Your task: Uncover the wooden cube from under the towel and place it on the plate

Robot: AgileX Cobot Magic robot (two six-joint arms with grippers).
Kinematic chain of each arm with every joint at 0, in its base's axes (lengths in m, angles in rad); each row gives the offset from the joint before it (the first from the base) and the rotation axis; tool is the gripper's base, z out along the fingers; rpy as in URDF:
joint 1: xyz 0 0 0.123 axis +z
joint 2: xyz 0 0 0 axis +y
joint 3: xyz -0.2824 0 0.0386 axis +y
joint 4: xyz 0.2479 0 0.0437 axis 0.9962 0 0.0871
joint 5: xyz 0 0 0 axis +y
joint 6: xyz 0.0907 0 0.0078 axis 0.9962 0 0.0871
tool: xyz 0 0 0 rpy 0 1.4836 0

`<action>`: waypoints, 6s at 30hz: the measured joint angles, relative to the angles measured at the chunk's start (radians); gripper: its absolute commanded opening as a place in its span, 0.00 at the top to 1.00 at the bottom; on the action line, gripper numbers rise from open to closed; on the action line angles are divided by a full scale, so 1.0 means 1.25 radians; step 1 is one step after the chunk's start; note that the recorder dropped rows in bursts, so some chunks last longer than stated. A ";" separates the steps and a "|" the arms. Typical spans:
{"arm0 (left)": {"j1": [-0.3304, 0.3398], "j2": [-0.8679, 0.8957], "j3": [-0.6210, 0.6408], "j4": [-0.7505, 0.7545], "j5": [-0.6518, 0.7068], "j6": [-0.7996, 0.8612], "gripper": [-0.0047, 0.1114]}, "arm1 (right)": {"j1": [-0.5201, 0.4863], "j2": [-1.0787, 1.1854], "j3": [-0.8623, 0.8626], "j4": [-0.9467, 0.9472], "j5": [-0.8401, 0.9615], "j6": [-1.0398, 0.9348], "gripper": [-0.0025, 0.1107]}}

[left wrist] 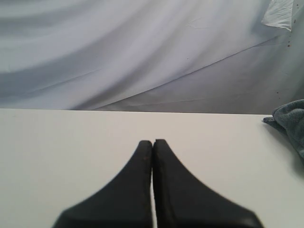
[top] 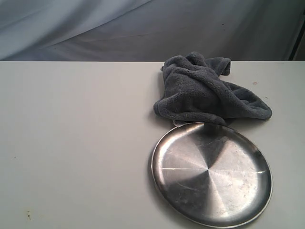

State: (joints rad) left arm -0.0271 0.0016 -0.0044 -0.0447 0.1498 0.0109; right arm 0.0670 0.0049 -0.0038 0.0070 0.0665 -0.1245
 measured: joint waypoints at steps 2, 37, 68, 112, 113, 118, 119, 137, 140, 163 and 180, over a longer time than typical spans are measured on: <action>0.000 0.000 0.000 0.000 0.000 0.000 0.95 | 0.000 0.000 0.000 0.000 -0.002 0.000 0.98; 0.000 0.000 0.000 0.000 0.000 0.000 0.95 | 0.000 -0.001 -0.317 0.243 -0.175 -0.063 0.98; 0.000 0.000 0.000 0.000 0.000 0.000 0.95 | 0.195 0.804 -0.627 0.266 0.528 -0.101 0.98; 0.000 0.000 0.000 0.000 0.000 0.000 0.95 | 0.048 1.686 -1.464 0.045 0.769 0.043 0.98; 0.000 0.000 0.000 0.000 0.000 0.000 0.95 | 0.046 1.704 -1.494 0.047 0.784 0.045 0.98; 0.000 0.000 0.000 0.000 0.000 0.000 0.95 | 0.045 1.791 -1.657 0.094 0.846 0.045 0.98; 0.000 0.000 0.000 0.000 0.000 0.000 0.95 | 0.045 1.803 -1.679 0.105 0.850 0.045 0.98; 0.000 0.000 0.000 0.000 0.000 0.000 0.95 | 0.200 1.915 -1.864 0.182 0.859 0.047 0.98; 0.000 0.000 0.000 0.000 0.000 0.000 0.95 | 0.240 1.915 -1.864 0.182 0.889 0.047 0.98; 0.000 0.000 0.000 0.000 0.000 0.000 0.95 | 0.317 1.634 -1.306 0.110 0.885 -0.032 0.98; 0.000 0.000 0.000 0.000 0.000 0.000 0.95 | -0.012 1.603 -1.311 0.101 0.721 0.026 0.98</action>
State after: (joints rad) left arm -0.0271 0.0016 -0.0044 -0.0447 0.1498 0.0109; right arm 0.0522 2.0090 -1.6427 0.1336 0.9674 -0.0918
